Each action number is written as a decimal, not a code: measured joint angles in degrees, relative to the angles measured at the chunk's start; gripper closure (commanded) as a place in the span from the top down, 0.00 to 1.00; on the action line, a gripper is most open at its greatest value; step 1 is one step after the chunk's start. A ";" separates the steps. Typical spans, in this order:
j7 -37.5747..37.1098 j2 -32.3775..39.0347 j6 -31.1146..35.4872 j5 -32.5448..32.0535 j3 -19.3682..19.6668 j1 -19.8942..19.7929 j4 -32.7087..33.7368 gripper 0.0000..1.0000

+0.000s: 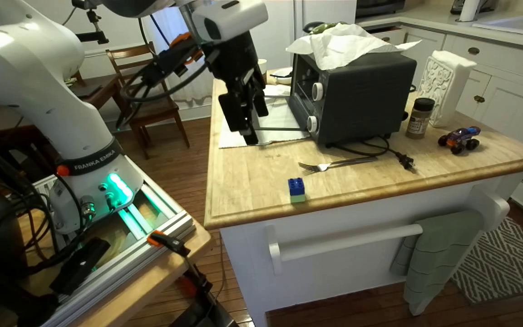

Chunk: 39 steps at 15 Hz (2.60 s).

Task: Pick up the stacked blocks on the far left of the table and move it to the left side of the white plate on the table

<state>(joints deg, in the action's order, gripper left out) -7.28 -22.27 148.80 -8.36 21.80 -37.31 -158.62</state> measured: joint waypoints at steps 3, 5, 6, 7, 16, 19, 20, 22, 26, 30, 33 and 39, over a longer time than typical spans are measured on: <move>-0.43 1.24 4.32 -1.12 -1.35 -0.88 0.01 1.00; -1.38 4.25 8.53 -3.29 -3.01 -2.16 0.11 1.00; -2.01 6.25 10.42 -4.52 -3.90 -2.89 0.28 1.00; -2.84 8.31 12.02 -5.83 -4.73 -3.66 0.57 1.00; -9.16 23.82 11.55 -15.29 -6.72 -6.17 7.70 1.00; -8.90 26.79 9.96 -14.69 -4.24 -2.82 9.64 1.00; -8.07 27.57 9.93 -13.32 -3.62 -1.75 10.09 1.00; -5.08 28.99 9.89 -8.57 -2.89 0.19 10.81 0.95; -0.14 31.00 8.44 -0.62 -2.20 2.88 12.46 0.79; 2.82 32.69 8.11 3.52 -1.32 4.03 14.42 0.70; 4.10 33.93 7.85 4.90 -0.64 4.30 15.75 0.69; 4.99 35.55 6.58 5.82 0.01 4.58 17.24 0.19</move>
<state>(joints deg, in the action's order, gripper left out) -2.29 13.27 155.39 -2.53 21.81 -32.73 -141.37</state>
